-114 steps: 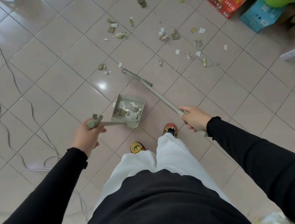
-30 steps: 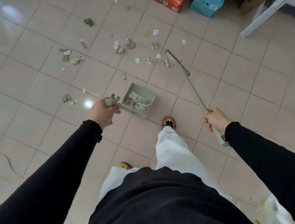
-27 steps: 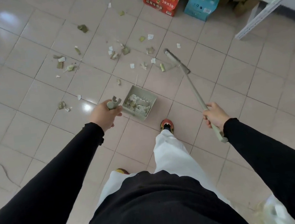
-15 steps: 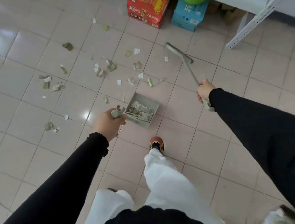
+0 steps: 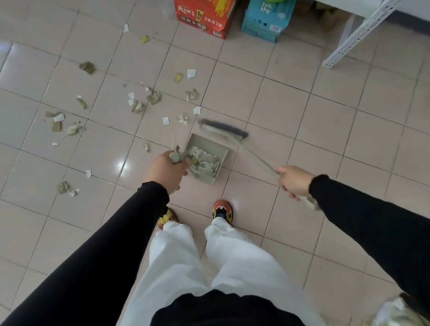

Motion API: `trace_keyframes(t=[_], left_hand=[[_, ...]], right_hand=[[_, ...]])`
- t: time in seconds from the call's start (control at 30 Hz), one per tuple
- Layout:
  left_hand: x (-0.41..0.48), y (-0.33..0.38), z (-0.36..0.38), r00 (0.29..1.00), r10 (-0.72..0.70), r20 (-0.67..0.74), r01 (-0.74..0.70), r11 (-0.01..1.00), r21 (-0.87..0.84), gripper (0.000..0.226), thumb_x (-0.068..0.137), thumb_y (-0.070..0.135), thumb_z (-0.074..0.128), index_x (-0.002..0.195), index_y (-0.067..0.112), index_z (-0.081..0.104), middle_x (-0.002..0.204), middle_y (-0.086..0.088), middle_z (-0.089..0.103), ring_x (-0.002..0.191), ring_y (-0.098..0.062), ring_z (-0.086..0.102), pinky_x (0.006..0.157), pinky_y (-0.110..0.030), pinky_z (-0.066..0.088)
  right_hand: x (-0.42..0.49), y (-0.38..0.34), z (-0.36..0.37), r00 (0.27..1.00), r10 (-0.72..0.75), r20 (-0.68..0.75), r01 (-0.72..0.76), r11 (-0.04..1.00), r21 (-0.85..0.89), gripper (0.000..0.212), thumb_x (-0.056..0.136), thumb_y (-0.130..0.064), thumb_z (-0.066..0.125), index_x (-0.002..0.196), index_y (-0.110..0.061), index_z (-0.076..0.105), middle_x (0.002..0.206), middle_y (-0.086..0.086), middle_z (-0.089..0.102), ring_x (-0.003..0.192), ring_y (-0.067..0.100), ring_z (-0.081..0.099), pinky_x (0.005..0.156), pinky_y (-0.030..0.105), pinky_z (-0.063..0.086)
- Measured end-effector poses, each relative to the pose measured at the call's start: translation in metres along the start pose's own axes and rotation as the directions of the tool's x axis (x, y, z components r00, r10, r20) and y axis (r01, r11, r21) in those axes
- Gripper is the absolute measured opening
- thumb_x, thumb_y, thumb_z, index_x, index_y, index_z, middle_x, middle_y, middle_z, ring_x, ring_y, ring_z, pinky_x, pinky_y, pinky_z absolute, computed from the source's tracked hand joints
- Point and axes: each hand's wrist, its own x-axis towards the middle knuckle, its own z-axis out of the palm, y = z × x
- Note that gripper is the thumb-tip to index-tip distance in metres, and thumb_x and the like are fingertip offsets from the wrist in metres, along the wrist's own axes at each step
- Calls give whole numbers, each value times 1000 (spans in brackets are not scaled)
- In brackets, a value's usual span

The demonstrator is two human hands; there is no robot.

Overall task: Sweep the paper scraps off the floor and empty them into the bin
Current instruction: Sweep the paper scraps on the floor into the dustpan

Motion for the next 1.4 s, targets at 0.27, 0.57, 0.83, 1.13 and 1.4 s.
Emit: trace_keyframes(t=[0.27, 0.57, 0.83, 1.13, 1.4], left_hand=[[-9, -7, -1, 1000, -13, 9, 12, 1000, 23, 24, 101, 22, 56, 119, 8, 63, 108, -21, 73, 51, -16, 46, 31, -14, 35], [-14, -22, 2, 1000, 2, 9, -2, 1000, 25, 24, 100, 24, 56, 117, 8, 64, 106, -19, 73, 49, -15, 46, 34, -17, 38], [-44, -89, -22, 997, -41, -70, 30, 987, -155, 8, 98, 22, 60, 95, 29, 60, 98, -15, 76, 55, -18, 44, 53, -29, 42], [-78, -172, -99, 971, -114, -211, 62, 970, -235, 19, 100, 20, 60, 118, 18, 64, 92, -7, 76, 47, -15, 42, 39, -22, 37], [-44, -215, -198, 976, -91, -196, 62, 986, -152, 6, 96, 25, 63, 100, 22, 67, 93, -10, 77, 45, -18, 39, 47, -22, 35]], right_hand=[[-100, 47, 15, 999, -35, -25, 39, 983, 178, 52, 99, -16, 40, 148, -34, 39, 80, 5, 49, 44, 13, 40, 40, 25, 36], [-56, 21, 49, 999, -18, 27, 15, 993, 115, 50, 99, -7, 35, 147, -18, 42, 76, 6, 46, 46, 16, 41, 38, 26, 33], [-109, 60, 54, 998, -56, 28, 49, 976, 212, 49, 100, -22, 43, 147, -36, 41, 83, 5, 51, 46, 12, 42, 43, 26, 38], [-73, -39, 103, 993, -114, -11, 114, 982, 149, 50, 99, -19, 37, 148, -27, 40, 82, 6, 53, 54, 17, 46, 49, 28, 43], [-62, -120, 172, 998, -55, -28, 57, 996, 70, 42, 98, -8, 30, 139, -10, 39, 82, 8, 54, 66, 22, 52, 66, 34, 45]])
